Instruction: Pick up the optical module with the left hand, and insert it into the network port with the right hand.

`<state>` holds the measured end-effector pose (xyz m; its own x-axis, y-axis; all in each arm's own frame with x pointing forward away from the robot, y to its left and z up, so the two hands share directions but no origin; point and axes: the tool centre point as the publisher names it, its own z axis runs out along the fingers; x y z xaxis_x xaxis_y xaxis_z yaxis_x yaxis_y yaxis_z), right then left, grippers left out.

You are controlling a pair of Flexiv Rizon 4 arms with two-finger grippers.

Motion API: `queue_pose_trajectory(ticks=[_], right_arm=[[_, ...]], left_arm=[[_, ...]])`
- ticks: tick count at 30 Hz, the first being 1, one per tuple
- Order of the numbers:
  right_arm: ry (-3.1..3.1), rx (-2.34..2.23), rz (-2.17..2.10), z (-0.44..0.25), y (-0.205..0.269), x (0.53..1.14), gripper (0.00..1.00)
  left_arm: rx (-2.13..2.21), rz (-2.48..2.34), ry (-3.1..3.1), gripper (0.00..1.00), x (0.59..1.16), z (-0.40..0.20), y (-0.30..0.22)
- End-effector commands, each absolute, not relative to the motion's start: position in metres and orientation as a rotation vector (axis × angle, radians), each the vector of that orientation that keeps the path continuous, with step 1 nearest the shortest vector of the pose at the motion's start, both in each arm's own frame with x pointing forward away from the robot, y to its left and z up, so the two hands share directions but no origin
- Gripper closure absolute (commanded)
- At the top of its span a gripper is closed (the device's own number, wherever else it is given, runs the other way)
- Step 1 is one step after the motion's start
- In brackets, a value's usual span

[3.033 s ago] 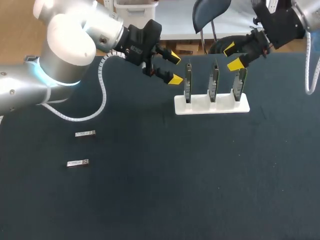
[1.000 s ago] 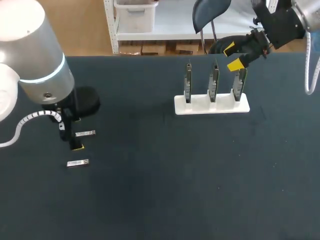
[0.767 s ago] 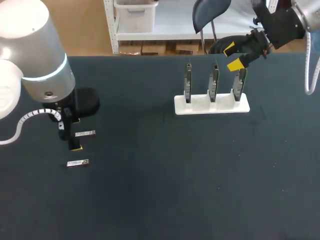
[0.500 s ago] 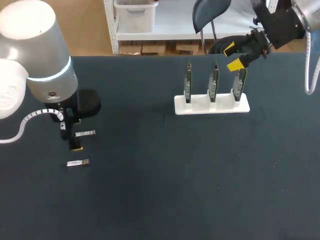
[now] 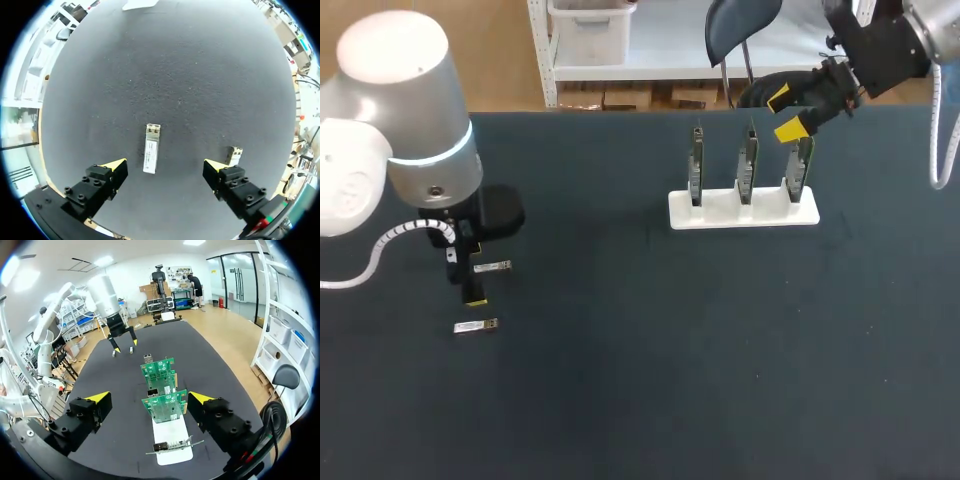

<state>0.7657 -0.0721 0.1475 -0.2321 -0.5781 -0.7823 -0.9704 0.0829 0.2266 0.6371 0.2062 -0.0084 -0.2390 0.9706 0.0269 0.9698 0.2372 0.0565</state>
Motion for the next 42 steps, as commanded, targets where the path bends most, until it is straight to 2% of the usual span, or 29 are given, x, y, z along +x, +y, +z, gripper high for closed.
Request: queue_pose_trajectory(ticks=[1, 41, 42], right_arm=[[1.865, -1.521, 1.017, 0.148, -0.072, 0.764, 0.0], [1.865, -1.521, 1.017, 0.148, -0.072, 0.764, 0.0], [1.865, -1.521, 1.017, 0.148, -0.072, 0.764, 0.0]], left_arm=[[1.926, 0.068, 2.468, 0.0, 0.642, -0.013, 0.209], [2.0, 0.005, 2.447, 0.0, 0.654, -0.024, 0.205], [2.003, 0.002, 2.444, 0.08, 0.654, -0.024, 0.204]])
